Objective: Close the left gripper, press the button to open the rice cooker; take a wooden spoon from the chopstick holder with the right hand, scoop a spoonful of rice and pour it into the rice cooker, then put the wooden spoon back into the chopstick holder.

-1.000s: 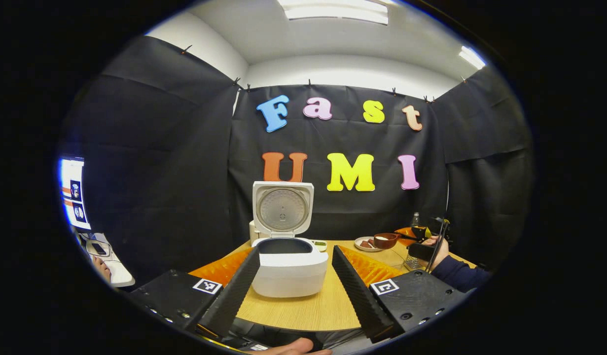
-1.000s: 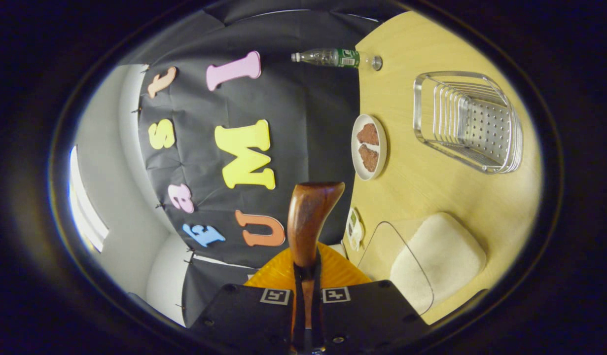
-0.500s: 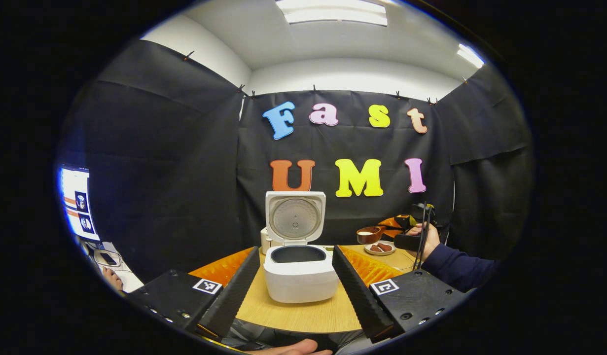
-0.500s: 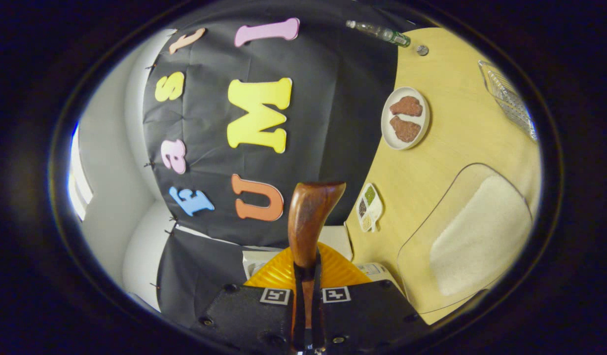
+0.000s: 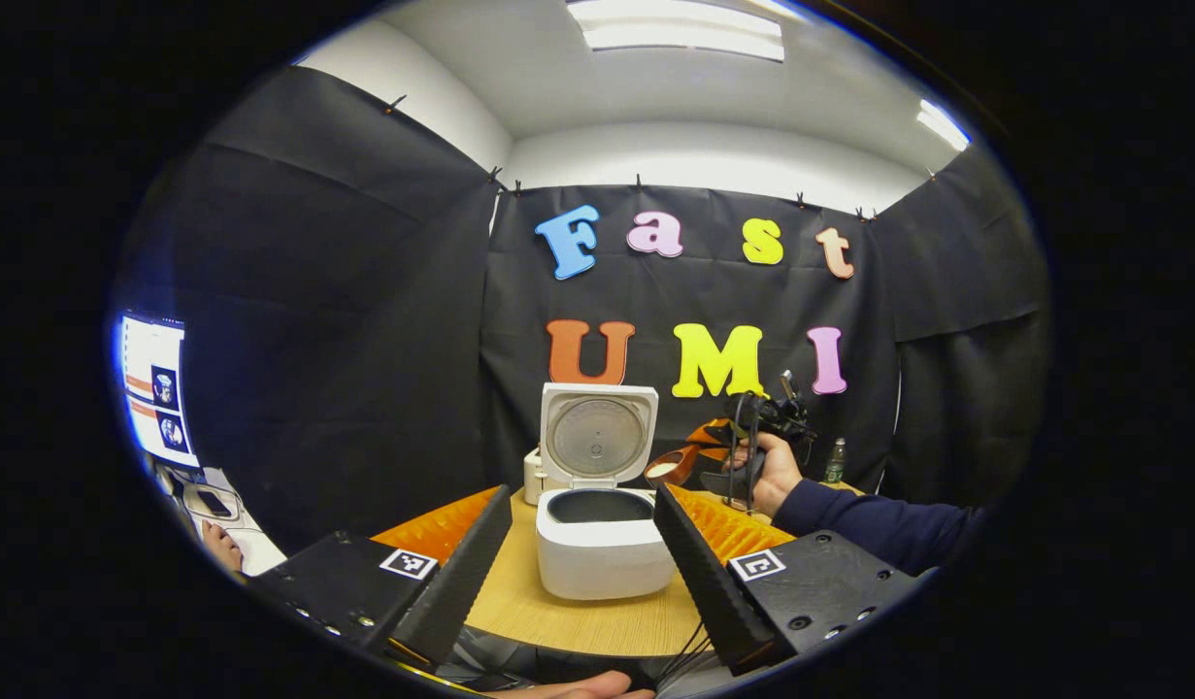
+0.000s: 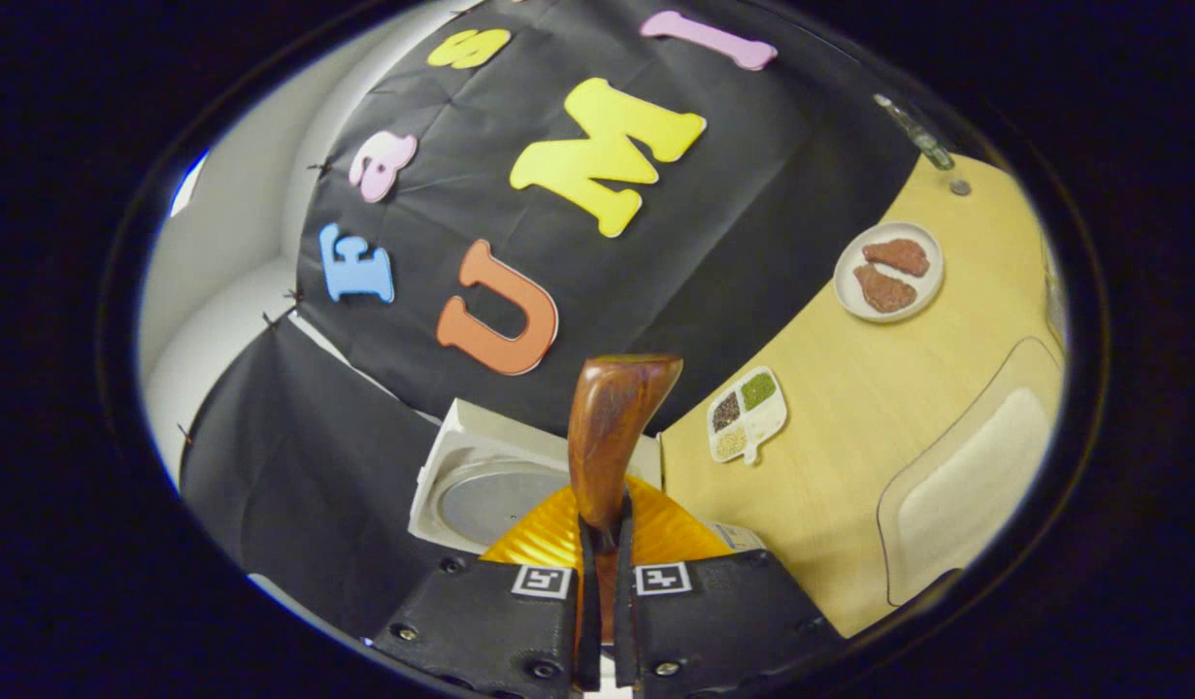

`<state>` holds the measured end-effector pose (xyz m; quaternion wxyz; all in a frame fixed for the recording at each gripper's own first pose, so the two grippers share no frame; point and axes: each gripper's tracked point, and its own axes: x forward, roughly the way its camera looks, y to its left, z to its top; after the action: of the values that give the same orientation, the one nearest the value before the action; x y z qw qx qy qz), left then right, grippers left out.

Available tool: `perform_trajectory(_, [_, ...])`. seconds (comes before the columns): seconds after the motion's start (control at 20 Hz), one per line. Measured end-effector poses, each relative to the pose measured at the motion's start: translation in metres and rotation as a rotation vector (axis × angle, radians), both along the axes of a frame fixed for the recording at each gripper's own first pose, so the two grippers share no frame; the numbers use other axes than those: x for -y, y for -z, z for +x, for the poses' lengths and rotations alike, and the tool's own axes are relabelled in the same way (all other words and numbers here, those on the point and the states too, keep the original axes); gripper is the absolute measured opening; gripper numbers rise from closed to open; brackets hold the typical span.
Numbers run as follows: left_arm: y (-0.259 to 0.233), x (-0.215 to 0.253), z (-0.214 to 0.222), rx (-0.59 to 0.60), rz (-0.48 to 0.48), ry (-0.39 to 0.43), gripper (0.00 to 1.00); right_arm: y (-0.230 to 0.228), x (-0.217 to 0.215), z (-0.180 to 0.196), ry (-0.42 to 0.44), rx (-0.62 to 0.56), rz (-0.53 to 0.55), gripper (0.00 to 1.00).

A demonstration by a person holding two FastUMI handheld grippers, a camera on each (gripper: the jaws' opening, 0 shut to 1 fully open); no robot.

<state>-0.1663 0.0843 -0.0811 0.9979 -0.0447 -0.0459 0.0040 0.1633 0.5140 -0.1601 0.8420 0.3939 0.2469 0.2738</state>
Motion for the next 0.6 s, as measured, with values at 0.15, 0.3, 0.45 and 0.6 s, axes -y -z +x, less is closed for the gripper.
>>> perform_trajectory(0.15, [0.007,-0.001,-0.004,-0.007,0.007,0.000,0.94,-0.004,-0.022,0.005,0.004,0.071,-0.093,0.10])
perform_trajectory(0.3, [0.004,0.000,-0.009,0.004,0.003,0.012,0.94,-0.011,-0.041,0.009,-0.015,0.143,-0.175,0.11])
perform_trajectory(0.45, [0.008,-0.005,-0.014,0.016,0.003,0.004,0.94,-0.020,-0.046,0.013,0.002,0.234,-0.263,0.10])
perform_trajectory(0.6, [0.010,-0.006,-0.015,0.021,-0.018,-0.002,0.94,-0.024,-0.054,0.016,-0.019,0.299,-0.353,0.11])
